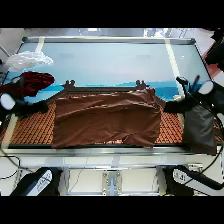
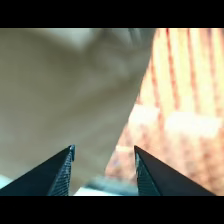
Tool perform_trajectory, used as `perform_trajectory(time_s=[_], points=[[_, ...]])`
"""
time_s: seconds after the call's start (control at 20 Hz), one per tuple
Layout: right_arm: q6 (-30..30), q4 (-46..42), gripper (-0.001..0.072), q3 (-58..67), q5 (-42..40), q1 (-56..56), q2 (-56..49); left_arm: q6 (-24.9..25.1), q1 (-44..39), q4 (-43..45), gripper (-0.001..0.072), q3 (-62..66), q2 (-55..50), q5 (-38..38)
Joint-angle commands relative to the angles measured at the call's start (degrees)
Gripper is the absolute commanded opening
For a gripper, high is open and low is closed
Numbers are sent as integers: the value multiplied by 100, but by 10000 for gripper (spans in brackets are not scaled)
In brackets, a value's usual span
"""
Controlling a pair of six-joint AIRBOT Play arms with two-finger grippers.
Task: Fold the shirts.
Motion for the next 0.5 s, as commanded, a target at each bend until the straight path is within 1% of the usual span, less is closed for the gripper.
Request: perform_trajectory(time_s=[0.0,0.05,0.15,0.3,0.45], points=[[-17,1056,435,-1692,258,-809,767,-892,643,-72,651,-1375,1631,50],[-20,1300,435,-2079,306,-907,776,-927,798,-282,633,-1633,1939,46],[-20,1373,434,-2594,485,-892,774,-925,1040,-699,633,-1934,2275,-138],[-11,1373,434,-2970,807,-706,778,-918,1154,-968,633,-2068,2286,-586],[83,1388,434,-3126,551,-461,778,-922,1154,-1036,633,-2076,2280,-706]])
